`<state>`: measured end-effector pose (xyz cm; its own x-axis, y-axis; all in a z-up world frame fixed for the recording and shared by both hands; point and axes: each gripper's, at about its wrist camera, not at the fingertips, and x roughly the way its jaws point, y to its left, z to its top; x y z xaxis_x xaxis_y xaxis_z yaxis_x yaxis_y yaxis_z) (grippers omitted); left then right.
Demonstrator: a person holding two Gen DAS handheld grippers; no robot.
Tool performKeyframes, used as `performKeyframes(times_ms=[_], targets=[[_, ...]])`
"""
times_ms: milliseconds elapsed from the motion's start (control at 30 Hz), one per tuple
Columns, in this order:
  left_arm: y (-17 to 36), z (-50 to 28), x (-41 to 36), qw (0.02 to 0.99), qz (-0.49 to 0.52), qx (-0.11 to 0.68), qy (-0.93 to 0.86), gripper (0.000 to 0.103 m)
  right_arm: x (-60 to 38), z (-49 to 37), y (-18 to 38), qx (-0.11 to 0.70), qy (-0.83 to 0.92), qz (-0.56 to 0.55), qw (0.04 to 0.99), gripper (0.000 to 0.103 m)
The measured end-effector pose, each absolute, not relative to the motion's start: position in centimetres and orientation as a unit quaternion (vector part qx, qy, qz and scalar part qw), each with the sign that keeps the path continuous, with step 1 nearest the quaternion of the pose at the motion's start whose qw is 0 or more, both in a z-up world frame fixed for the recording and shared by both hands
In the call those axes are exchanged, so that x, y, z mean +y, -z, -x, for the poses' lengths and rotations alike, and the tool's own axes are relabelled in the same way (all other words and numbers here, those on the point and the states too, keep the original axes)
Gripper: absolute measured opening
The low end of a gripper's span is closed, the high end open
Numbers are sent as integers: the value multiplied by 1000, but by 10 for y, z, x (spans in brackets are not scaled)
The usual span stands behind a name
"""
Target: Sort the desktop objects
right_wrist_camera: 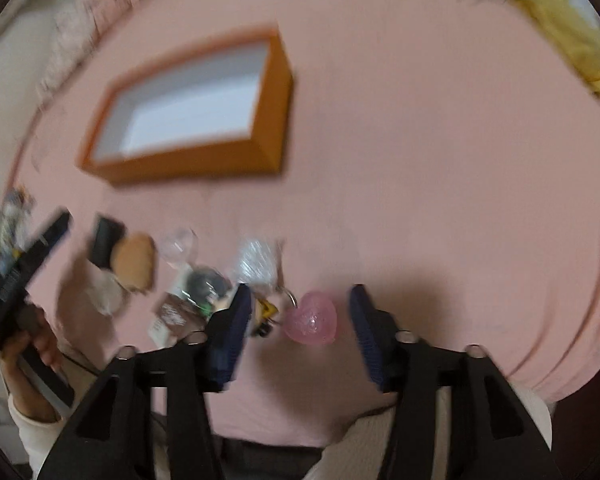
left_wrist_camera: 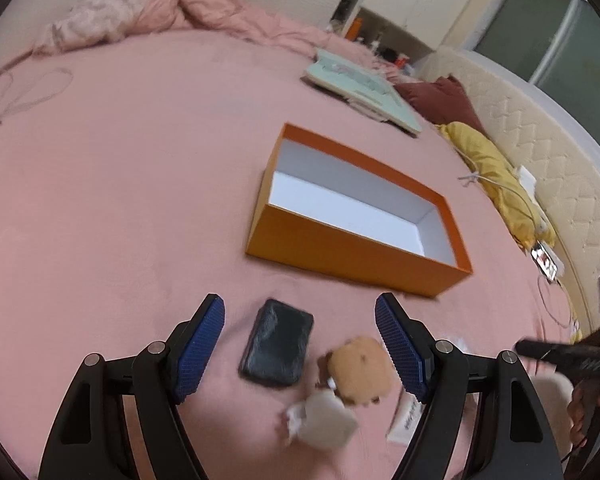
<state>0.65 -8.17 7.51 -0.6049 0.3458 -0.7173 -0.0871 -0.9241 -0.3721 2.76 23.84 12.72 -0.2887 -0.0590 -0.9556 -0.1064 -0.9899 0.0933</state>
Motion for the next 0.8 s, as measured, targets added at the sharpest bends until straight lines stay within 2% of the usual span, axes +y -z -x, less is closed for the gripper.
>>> performKeyframes(times_ms=[133, 300, 500, 800], targets=[[-69, -48, -69, 129, 441, -150, -875, 77, 220, -62, -149, 99, -856, 507, 21, 66], [-51, -94, -31, 120, 475, -97, -866, 78, 194, -99, -118, 63, -879, 471, 41, 66], [-42, -95, -23, 101, 488, -78, -863, 78, 177, -135, -83, 5, -898, 434, 72, 66], [-39, -98, -19, 96, 489, -58, -865, 79, 168, -118, -83, 3, -902, 426, 74, 66]])
